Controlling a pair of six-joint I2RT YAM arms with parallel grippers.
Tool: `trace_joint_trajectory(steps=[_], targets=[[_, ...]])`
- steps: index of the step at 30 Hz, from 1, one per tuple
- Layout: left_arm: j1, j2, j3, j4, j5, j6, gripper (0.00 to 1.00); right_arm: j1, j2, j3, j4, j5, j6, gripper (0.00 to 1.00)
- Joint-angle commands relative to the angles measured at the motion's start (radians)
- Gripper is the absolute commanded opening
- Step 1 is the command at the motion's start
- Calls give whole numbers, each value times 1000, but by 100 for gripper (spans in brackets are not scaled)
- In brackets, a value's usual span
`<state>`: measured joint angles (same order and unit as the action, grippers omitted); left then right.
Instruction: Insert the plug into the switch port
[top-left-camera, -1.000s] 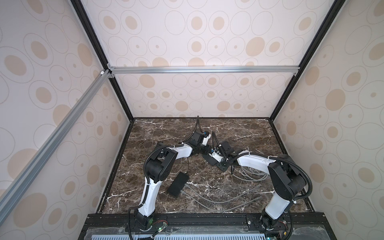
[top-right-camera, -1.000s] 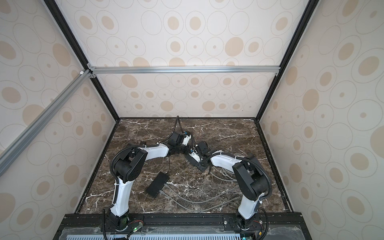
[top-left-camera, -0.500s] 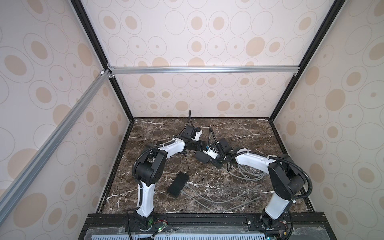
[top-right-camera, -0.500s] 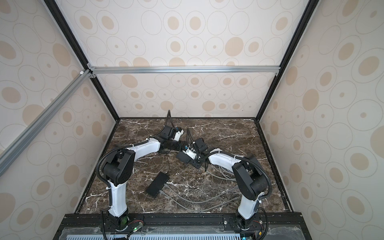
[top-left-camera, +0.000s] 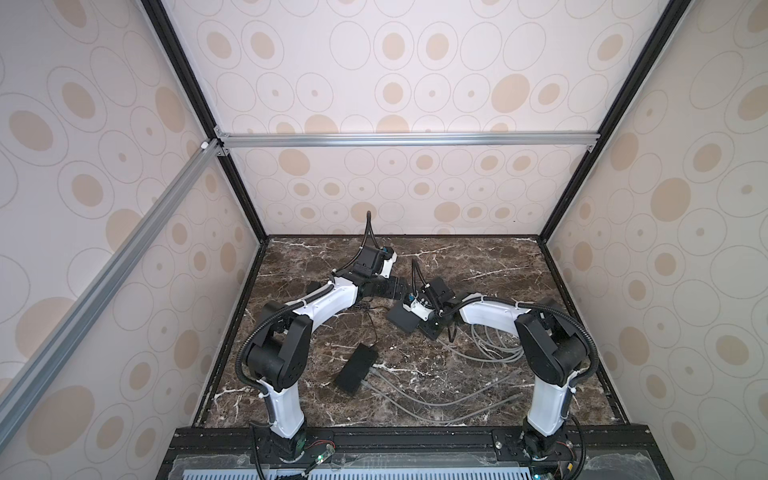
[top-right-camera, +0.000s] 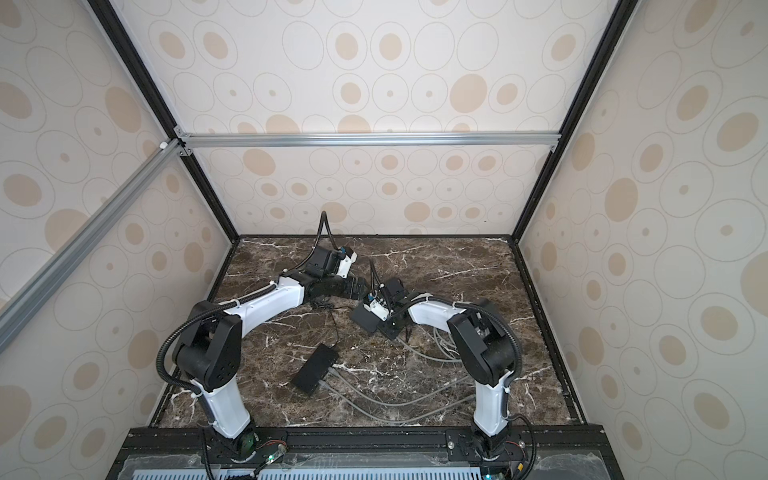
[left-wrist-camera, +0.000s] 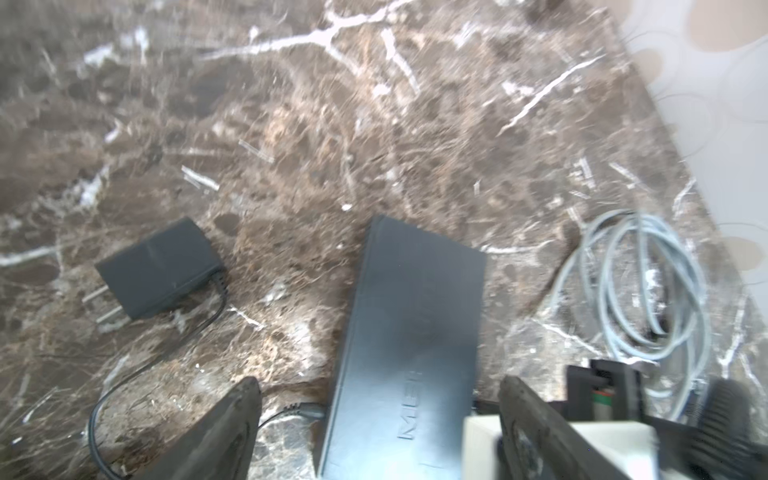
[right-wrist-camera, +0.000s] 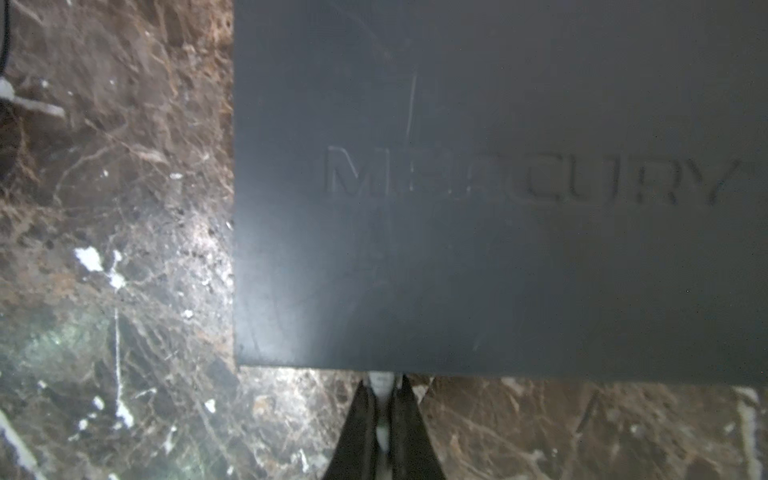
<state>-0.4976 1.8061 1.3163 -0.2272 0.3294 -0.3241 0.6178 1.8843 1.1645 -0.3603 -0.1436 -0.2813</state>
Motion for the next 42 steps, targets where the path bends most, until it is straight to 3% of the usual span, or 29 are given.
trace_joint_trajectory(steps=[1,4,7,12,17,22,27,42], targets=[[-17,-24,-3,-30,45,25,90,11,-26,-11,24,-24,14,21],[-16,-28,-13,-38,43,33,92,12,-71,-38,44,-6,18,37],[-18,-24,-17,-58,24,44,94,11,-158,-91,58,29,16,44],[-48,-1,11,-111,-42,77,94,-12,-395,-241,88,50,65,46],[-153,109,149,-227,-180,123,95,-40,-559,-355,72,91,232,47],[-231,236,283,-323,-297,146,89,-116,-518,-326,-72,26,391,42],[-276,322,381,-410,-429,157,85,-145,-481,-334,-78,-35,381,41],[-291,393,401,-427,-484,174,77,-116,-330,-316,-13,-150,399,39]])
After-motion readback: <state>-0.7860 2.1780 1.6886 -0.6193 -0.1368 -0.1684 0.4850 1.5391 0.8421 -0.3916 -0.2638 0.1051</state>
